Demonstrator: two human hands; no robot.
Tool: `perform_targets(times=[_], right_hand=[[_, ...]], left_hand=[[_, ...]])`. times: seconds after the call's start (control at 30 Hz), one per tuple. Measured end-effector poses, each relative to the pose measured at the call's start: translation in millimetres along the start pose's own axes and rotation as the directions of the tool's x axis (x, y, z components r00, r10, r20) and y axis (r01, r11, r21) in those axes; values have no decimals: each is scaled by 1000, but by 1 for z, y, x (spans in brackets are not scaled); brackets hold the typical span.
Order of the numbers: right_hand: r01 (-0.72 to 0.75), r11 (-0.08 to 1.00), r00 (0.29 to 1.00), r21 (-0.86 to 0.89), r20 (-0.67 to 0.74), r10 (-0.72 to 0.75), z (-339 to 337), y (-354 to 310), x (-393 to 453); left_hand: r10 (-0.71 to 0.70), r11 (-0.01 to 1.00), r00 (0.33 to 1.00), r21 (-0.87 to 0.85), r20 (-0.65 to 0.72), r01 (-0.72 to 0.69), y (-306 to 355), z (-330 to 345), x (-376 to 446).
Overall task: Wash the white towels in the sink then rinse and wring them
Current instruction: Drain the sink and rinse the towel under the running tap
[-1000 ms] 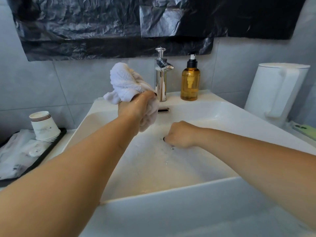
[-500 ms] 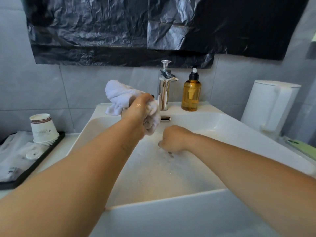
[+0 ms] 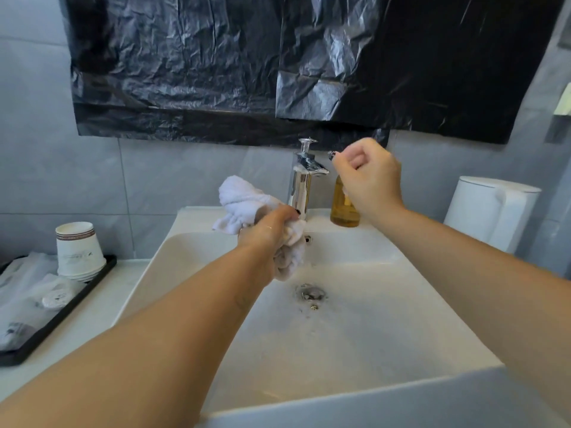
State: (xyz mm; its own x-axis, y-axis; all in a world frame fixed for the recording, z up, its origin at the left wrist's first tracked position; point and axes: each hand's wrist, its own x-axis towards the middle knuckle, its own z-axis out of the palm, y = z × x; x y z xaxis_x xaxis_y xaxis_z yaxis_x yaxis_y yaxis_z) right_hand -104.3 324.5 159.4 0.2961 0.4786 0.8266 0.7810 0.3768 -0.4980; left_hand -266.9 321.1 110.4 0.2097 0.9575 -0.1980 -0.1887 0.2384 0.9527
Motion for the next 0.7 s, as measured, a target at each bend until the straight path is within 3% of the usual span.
perform_targets(times=[0.1,0.2,0.27,0.37,0.5,0.6,0.67,0.7], right_hand=[[169,982,984,-83,77,-163,4,-13,32],[357,900,918,-251,273,-288,11,-21,54],[448,825,873,-343,364,-323,13,-29,64],[491,752,859,-440,389,-333,13,-42,82],[261,873,948,-412,281,-151,22,-48,91],[-32,984,999,-178,30,37,33,-31,64],[-336,932,932,140,-95,350,37,-18,33],[-505,800,835,324,-50,547,37,-13,16]], left_hand=[[19,1000,999,-9,-37,-19,-4,1,7],[17,1000,997,12,-79,-16,-9,0,18],[7,1000,997,24,-74,-5,-12,0,23],[18,998,998,69,-67,-14,-15,1,27],[28,998,997,51,-75,-25,-13,0,27],[-4,999,997,-47,-83,0,-8,-2,23],[0,994,992,-107,-128,-14,-3,-5,23],[10,992,987,-126,-161,-31,-2,-6,24]])
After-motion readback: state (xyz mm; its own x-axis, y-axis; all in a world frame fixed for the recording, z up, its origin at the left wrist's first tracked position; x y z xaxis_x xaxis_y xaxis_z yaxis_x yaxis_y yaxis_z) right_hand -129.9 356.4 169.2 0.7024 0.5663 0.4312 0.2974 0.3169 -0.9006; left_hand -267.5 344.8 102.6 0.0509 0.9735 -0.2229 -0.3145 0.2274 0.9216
